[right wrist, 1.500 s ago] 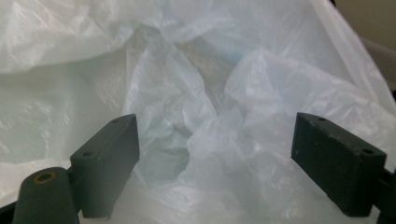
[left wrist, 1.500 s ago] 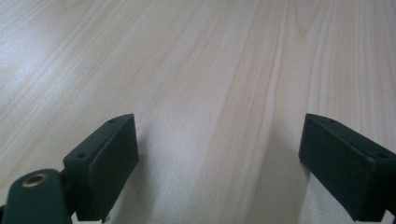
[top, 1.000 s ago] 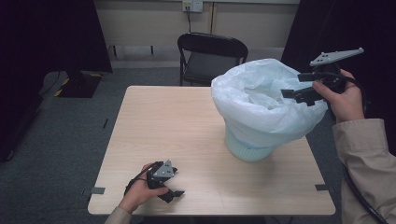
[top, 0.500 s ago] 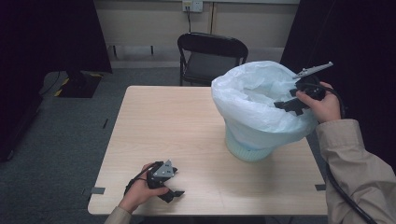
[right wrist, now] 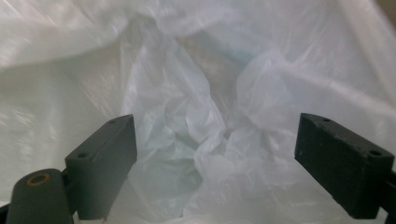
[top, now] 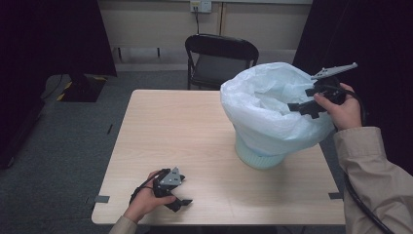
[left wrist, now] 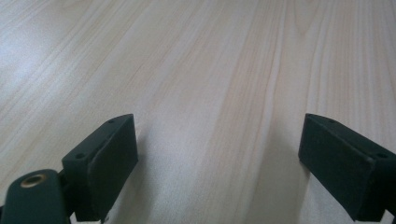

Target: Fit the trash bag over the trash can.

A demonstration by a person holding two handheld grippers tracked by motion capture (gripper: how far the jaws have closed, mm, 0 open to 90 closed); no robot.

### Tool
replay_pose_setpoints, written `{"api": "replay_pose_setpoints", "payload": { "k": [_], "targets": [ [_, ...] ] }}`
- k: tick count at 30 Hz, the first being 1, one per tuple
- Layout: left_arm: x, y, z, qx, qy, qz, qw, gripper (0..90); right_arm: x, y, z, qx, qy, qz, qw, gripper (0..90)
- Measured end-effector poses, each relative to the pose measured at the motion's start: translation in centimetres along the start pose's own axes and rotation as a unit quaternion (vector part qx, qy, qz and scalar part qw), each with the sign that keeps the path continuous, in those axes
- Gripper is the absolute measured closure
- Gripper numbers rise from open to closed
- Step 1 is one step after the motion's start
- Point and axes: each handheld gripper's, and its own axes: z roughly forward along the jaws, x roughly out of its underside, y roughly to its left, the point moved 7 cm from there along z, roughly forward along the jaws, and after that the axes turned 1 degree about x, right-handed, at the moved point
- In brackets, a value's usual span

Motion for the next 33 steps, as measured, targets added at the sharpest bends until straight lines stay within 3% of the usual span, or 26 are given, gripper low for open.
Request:
{"api": "replay_pose_setpoints", "payload": {
  "k": [3,7,9,13,18,23,27,31,33],
  "targets": [
    [0.0,0.0,0.0,0.0,0.0,0.0,1.0,11.0,-1.3,1.3,-1.2,-0.016,-0.026,-0.008,0.9995,11.7],
    [0.0,0.0,0.0,0.0,0.0,0.0,1.0,11.0,-2.0,3.9,-1.6,-0.041,-0.034,-0.033,0.998,11.6],
    [0.0,0.0,0.0,0.0,0.0,0.0,1.0,11.0,-1.9,5.3,-1.2,-0.058,-0.035,-0.047,0.9966,11.5],
    [0.0,0.0,0.0,-0.001,0.0,0.0,1.0,11.0,-0.7,6.6,-0.2,-0.072,-0.022,-0.051,0.9958,11.8],
    [0.0,0.0,0.0,-0.001,0.0,0.0,1.0,11.0,0.6,7.1,0.7,-0.074,-0.006,-0.052,0.9959,12.0],
    [0.0,0.0,0.0,0.0,0.0,0.0,1.0,10.9,0.6,7.1,0.3,-0.067,-0.013,-0.048,0.9965,12.1],
    [0.0,0.0,0.0,0.0,0.0,0.0,1.0,10.8,-0.9,6.6,-1.1,-0.049,-0.043,-0.035,0.9972,11.6],
    [0.0,0.0,0.0,0.001,0.0,-0.001,1.0,10.7,-3.1,7.2,-2.3,-0.051,-0.07,-0.027,0.9959,11.5],
    [0.0,0.0,0.1,0.001,-0.001,-0.002,1.0,10.5,-4.2,8.1,-2.5,-0.064,-0.084,-0.028,0.9941,11.3]
  ]
}}
